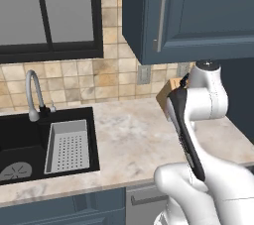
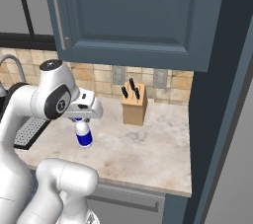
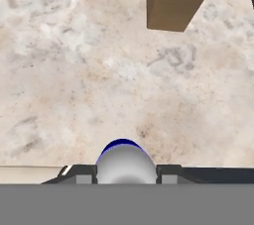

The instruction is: Place the drinks on the dining counter in a tight cluster.

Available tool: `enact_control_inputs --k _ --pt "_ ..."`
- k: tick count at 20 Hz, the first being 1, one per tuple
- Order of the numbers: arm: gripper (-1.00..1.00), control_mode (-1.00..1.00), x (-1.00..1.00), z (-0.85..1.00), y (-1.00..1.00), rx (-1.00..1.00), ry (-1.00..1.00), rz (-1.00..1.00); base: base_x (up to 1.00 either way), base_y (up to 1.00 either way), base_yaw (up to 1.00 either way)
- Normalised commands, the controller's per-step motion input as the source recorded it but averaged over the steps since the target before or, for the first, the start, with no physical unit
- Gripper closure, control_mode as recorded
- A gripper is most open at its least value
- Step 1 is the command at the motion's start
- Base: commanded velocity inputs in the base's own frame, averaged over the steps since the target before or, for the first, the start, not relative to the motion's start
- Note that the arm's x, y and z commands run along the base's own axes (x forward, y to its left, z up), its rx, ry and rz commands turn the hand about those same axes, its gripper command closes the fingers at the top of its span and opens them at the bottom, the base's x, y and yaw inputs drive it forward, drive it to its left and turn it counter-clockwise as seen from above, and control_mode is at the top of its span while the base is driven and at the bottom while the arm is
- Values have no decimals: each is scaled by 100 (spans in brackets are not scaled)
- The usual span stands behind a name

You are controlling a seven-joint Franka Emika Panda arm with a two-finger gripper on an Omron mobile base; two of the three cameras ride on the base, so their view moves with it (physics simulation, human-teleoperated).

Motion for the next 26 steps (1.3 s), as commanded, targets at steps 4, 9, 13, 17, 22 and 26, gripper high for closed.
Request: enact_control_inputs --k 4,9,13,17,22,26 --pt "100 -100 -9 16 1 -2 2 0 0 0 0" --pt "100 -100 -2 18 0 -4 2 0 0 0 0" --pt "100 100 0 20 0 -2 4 0 0 0 0" --pt "100 100 0 0 0 0 0 0 -22 0 0" --pt "100 100 0 0 0 0 0 0 -77 0 0" --pt "100 100 0 0 0 0 0 0 -100 49 17"
